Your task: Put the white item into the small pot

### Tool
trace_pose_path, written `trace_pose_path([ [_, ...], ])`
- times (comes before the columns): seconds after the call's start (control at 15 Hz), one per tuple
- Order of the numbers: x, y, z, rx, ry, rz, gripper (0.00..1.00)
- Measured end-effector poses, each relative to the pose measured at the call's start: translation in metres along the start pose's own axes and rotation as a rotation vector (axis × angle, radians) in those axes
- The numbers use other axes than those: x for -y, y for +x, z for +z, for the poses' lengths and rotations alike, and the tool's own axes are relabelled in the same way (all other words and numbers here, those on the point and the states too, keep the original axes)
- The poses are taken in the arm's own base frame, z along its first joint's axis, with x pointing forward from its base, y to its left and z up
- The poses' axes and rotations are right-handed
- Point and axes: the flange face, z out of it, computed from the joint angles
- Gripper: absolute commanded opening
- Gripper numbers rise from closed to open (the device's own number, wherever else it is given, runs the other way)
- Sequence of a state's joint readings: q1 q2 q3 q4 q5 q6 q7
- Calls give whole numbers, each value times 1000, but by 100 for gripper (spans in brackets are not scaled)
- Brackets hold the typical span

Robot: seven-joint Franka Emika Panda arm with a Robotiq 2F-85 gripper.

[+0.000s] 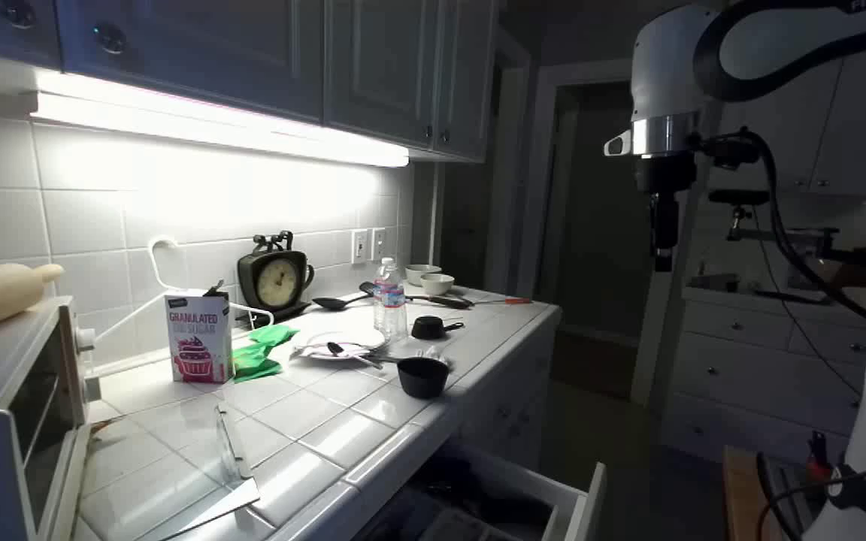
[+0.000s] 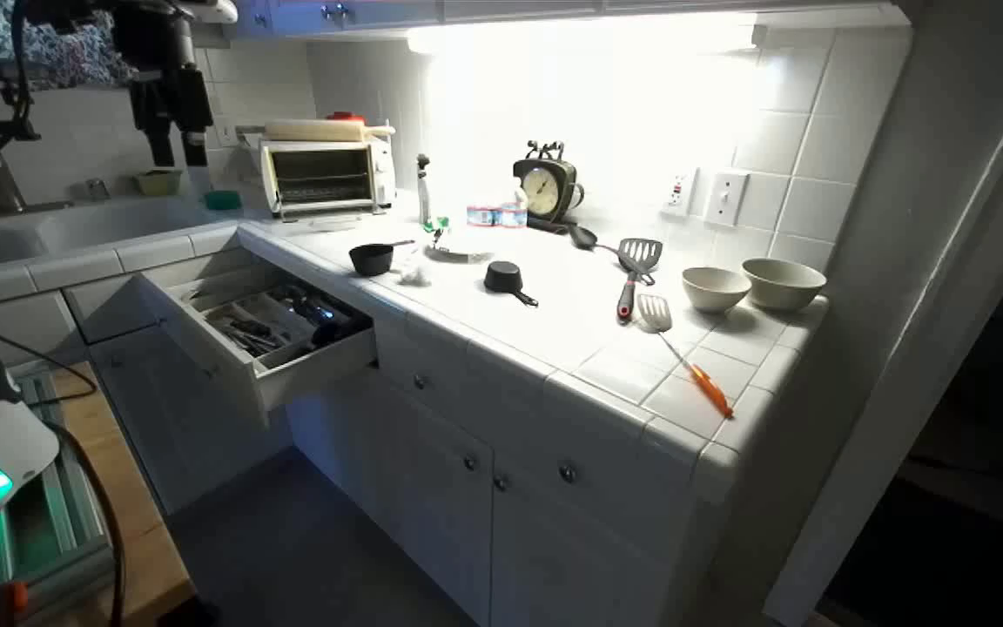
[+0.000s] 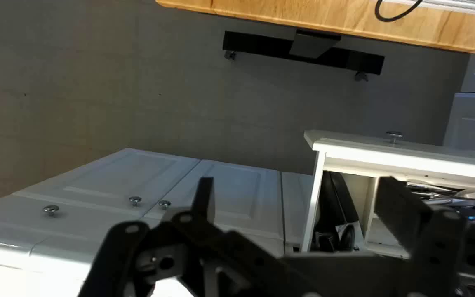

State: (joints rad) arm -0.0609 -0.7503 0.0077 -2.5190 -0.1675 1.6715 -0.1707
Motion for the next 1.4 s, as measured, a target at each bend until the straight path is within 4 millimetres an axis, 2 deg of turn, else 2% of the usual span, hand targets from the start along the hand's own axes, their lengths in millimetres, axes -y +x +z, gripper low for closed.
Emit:
trace_pose_path([
  [0.53, 0, 0, 0, 0, 0, 0, 100],
  [0.8, -1, 6, -5, -52, -57, -41, 100],
  [1.13, -20, 22, -14, -220, -25, -6, 100],
  [1.27, -31, 35, -9, -269, 12, 49, 100],
  [1.4, -36, 50, 6, -256, 63, 103, 100],
])
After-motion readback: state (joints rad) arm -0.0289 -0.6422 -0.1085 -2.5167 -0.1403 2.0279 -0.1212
